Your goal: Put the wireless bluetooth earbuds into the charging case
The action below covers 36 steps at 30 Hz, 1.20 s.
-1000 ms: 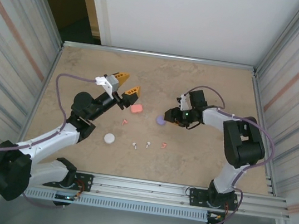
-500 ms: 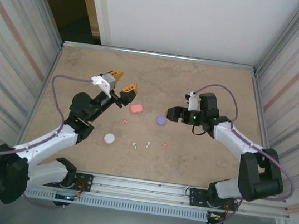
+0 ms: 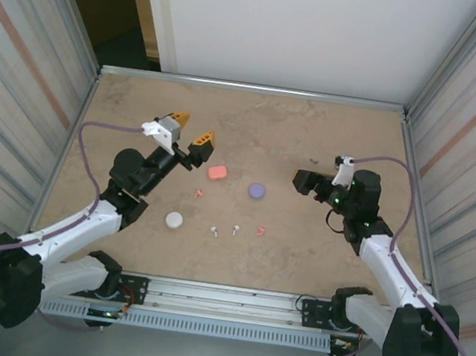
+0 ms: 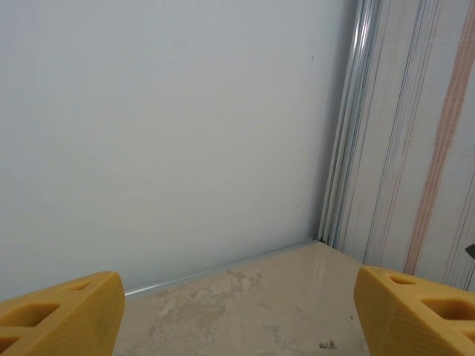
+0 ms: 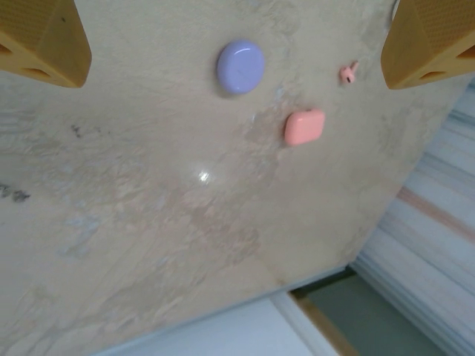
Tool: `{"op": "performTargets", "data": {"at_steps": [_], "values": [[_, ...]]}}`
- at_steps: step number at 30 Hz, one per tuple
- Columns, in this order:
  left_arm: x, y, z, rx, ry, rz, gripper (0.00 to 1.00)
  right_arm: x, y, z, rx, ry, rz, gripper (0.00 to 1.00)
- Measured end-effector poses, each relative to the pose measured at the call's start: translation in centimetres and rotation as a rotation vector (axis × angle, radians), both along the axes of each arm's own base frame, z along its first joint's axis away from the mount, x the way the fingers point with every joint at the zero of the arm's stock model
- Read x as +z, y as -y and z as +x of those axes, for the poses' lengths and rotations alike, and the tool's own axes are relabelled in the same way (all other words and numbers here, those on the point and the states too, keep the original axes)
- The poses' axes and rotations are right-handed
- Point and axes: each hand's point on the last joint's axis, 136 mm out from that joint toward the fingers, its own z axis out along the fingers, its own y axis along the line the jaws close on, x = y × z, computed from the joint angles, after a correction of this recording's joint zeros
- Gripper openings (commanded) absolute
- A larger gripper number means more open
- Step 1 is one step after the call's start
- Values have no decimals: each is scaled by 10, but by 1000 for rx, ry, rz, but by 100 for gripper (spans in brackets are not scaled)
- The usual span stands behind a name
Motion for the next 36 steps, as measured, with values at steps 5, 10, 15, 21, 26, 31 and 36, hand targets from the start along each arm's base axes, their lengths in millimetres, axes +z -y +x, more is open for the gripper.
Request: {"op": "performTargets", "data": {"at_steps": [5, 10, 15, 21, 26, 31, 36], "values": [[-3, -6, 3, 30, -19, -2, 82, 21, 2, -6, 24, 119, -32, 99], [-3, -16, 4, 79, -43, -16, 84, 30, -3, -10, 81, 220, -114, 99], [-5, -45, 9, 206, -110, -88, 85, 34, -18, -16, 163, 316, -207, 99], [-32, -101, 22, 378, -251, -237, 85, 40, -41, -7, 276, 384, -304, 99], [-72, -138, 21, 496, -371, -359, 86, 52, -76, -4, 434, 466, -362, 99], [-98, -154, 13, 569, -440, -447, 88, 52, -107, -2, 596, 517, -419, 99], [-104, -170, 6, 645, -461, -533, 89, 43, -128, 1, 743, 529, -467, 99]]}}
